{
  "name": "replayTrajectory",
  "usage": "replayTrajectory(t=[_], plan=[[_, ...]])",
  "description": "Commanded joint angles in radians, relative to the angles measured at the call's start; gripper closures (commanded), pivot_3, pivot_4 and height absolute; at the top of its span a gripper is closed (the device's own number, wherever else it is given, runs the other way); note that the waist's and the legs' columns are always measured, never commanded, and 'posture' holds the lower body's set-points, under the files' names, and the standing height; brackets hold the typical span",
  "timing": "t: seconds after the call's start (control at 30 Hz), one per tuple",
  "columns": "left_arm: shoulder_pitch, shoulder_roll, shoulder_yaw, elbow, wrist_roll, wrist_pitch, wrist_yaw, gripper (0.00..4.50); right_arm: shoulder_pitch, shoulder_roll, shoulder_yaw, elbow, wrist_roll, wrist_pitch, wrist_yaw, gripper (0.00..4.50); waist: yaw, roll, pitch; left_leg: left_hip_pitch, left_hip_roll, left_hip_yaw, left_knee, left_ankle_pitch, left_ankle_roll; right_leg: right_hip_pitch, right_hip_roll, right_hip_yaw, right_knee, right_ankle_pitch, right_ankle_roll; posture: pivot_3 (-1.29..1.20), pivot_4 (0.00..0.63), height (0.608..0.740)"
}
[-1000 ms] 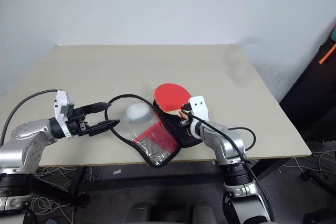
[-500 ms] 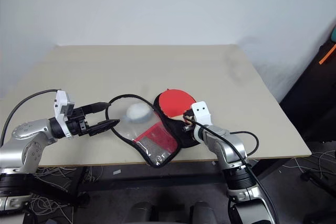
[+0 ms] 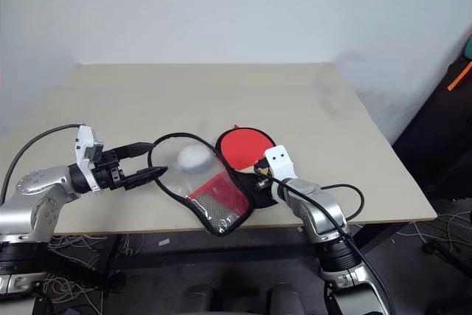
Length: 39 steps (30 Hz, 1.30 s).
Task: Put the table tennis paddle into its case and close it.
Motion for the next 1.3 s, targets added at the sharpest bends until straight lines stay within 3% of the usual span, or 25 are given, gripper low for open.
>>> replayTrajectory(t=[0.03,0.2,0.53,0.73,0.93,1.07,1.3], plan=[[-0.029,0.017,0.012,-0.008,0.002,-0.017,-0.005,0.00,-0.014,0.020,-0.003,0.013,-0.004,0.009,-0.004,3.39,0.000,0.000,0.000,0.000,0.000,0.000,0.000,0.000,0.000,0.000,0.000,0.000,0.000,0.000,0.000,0.00,0.000,0.740],[-0.031,0.016,0.011,-0.010,0.003,-0.015,-0.003,0.00,-0.028,0.039,-0.005,0.034,-0.014,0.014,-0.007,3.39,-0.001,0.000,0.000,0.001,0.000,0.000,0.000,0.000,0.000,0.000,0.000,0.000,0.000,0.000,0.000,0.00,0.000,0.740],[-0.015,0.025,0.023,-0.005,0.002,-0.023,-0.006,0.00,-0.034,0.004,-0.041,-0.068,0.035,0.054,0.070,0.05,0.001,0.000,0.000,0.001,0.001,0.001,0.000,0.000,0.000,0.000,0.000,0.000,0.000,0.000,0.000,0.00,0.000,0.740],[0.010,0.069,0.053,-0.001,-0.017,-0.020,-0.043,0.00,-0.042,-0.126,-0.191,-0.283,0.217,0.137,0.249,0.05,0.000,0.000,0.000,0.000,0.001,0.001,-0.001,0.000,0.000,-0.001,0.000,0.000,0.000,0.000,0.000,0.00,0.000,0.740],[0.029,0.117,0.069,0.071,-0.017,-0.005,-0.097,0.00,-0.014,-0.376,-0.316,-0.336,0.312,0.063,0.443,0.05,0.002,0.000,0.000,0.001,0.001,0.001,-0.001,-0.003,-0.004,-0.001,-0.001,-0.001,-0.003,-0.003,0.001,0.00,0.000,0.740],[0.023,0.086,0.046,0.165,0.012,-0.022,-0.086,0.90,-0.018,-0.512,-0.382,-0.243,0.304,-0.030,0.512,0.00,0.001,0.001,0.001,0.001,0.000,0.001,0.000,-0.003,-0.004,-0.001,-0.001,-0.001,-0.003,-0.003,0.001,0.00,0.000,0.740],[-0.023,-0.036,-0.019,0.195,0.076,-0.058,0.021,3.43,0.020,-0.660,-0.400,-0.241,0.320,-0.123,0.629,0.00,0.004,0.000,0.001,0.001,0.000,0.001,0.000,-0.002,-0.003,0.000,-0.001,-0.001,-0.003,-0.003,0.002,0.00,0.000,0.740]])
